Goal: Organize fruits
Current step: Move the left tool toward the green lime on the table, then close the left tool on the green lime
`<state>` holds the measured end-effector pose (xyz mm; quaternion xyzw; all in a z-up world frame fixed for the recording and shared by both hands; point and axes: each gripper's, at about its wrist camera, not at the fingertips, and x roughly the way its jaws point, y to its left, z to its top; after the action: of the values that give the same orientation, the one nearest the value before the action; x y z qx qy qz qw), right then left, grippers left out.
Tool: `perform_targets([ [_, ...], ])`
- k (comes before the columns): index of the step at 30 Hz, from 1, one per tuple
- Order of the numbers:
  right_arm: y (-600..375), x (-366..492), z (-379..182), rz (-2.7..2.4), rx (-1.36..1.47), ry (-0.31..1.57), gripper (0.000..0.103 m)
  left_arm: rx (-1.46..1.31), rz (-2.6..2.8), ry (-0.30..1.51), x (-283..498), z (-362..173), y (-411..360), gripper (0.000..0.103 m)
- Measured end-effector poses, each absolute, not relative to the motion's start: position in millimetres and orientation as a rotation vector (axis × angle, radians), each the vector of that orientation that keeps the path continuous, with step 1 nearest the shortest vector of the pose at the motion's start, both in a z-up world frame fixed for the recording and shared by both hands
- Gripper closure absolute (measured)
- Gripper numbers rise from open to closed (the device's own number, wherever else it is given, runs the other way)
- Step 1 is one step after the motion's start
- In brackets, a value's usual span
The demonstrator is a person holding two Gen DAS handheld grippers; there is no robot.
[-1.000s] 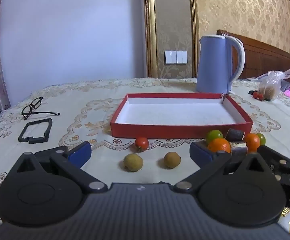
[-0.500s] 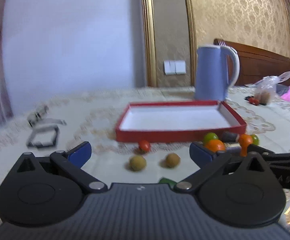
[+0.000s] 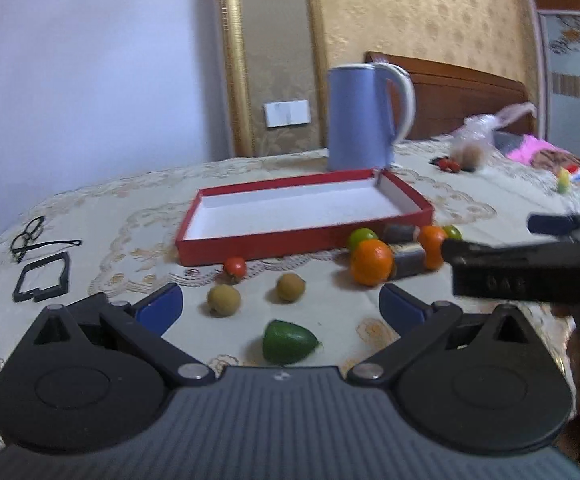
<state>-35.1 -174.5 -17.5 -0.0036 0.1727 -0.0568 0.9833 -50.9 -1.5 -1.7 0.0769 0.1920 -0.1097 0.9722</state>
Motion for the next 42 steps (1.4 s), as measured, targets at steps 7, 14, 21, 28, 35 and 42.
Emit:
perform_targets([
  [7, -170, -35, -20, -0.104, -0.022, 0.351, 0.000, 0.170, -0.223, 0.406, -45, -14, -1, 0.000],
  [14, -170, -34, -25, -0.086, -0.028, 0.365, 0.000, 0.163, -0.198, 0.447, -27, -28, -1, 0.012],
  [21, -170, -33, -27, -0.083, -0.040, 0.366, 0.000, 0.159, -0.189, 0.466, -18, -37, -2, 0.012],
  [28, -171, -33, -29, -0.085, -0.038, 0.369, 0.000, 0.167, -0.172, 0.473, -15, -37, -7, 0.012],
  [35, -170, -34, -29, -0.065, -0.027, 0.372, 0.000, 0.159, -0.147, 0.480, -12, -38, -10, 0.000],
  [42, -170, -35, -28, -0.062, -0.025, 0.370, 0.000, 0.171, -0.137, 0.497, -10, -41, -14, 0.000],
])
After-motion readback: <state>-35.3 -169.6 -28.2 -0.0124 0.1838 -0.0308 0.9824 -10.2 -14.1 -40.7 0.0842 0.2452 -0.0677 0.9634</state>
